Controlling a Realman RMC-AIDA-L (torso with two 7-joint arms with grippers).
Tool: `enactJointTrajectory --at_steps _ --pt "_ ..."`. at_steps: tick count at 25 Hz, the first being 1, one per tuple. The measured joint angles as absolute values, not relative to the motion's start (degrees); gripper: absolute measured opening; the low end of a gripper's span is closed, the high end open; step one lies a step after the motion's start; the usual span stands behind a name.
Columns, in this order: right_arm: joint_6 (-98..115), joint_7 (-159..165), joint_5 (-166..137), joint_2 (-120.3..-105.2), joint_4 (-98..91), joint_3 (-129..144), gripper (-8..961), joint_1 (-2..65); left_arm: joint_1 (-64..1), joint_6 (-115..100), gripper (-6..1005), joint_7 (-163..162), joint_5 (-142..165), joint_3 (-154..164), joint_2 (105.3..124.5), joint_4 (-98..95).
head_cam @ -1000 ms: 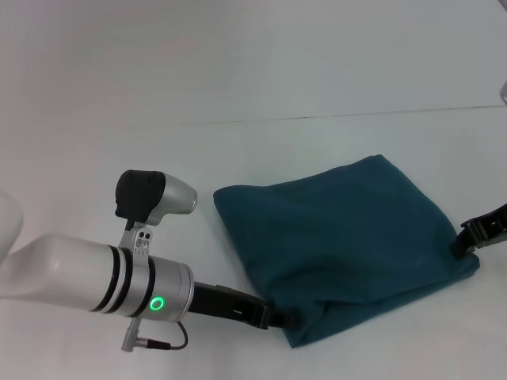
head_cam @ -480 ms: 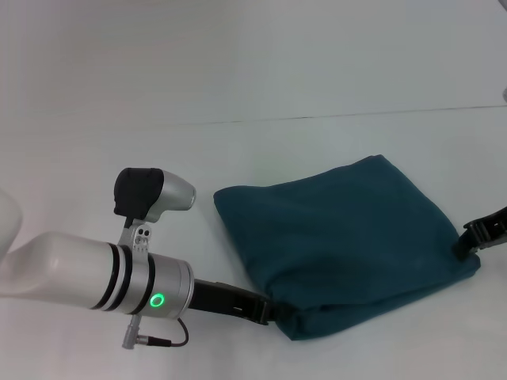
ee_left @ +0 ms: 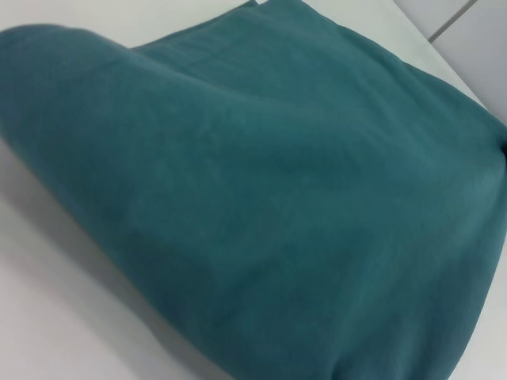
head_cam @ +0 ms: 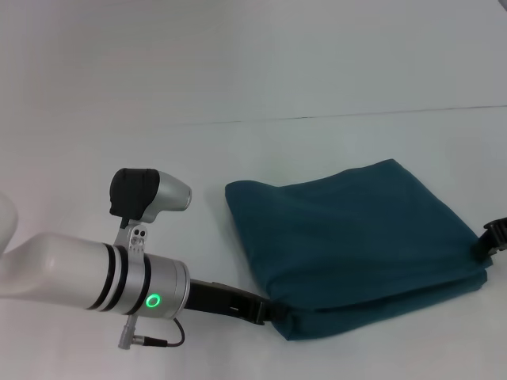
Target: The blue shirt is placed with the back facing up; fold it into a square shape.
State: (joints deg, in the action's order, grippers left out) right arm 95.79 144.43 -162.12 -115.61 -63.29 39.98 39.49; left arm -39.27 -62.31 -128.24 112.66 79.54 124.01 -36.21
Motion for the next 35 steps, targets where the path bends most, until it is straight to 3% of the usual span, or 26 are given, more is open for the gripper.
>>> enactJointTrajectory --at_steps 19,27,30,35 --pt "92.2 146.5 -165.4 -115.91 -62.2 39.4 61 39.2 -39.6 -63.8 87 -128.2 112.7 79.5 123.92 -36.5" --pt "92.1 146.1 -165.2 -115.29 -63.6 36.3 220 38.5 -39.8 -65.2 86 -128.4 112.7 79.5 123.53 -36.8" --pt "92.1 146.0 -165.2 -115.15 -64.5 35.1 279 38.3 -40.0 -66.0 84 -128.6 112.7 79.4 122.54 -37.3" --pt "92.0 145.2 -165.1 -115.12 -65.2 34.4 528 38.2 -40.7 -68.5 82 -128.9 115.5 75.3 120.4 -37.3"
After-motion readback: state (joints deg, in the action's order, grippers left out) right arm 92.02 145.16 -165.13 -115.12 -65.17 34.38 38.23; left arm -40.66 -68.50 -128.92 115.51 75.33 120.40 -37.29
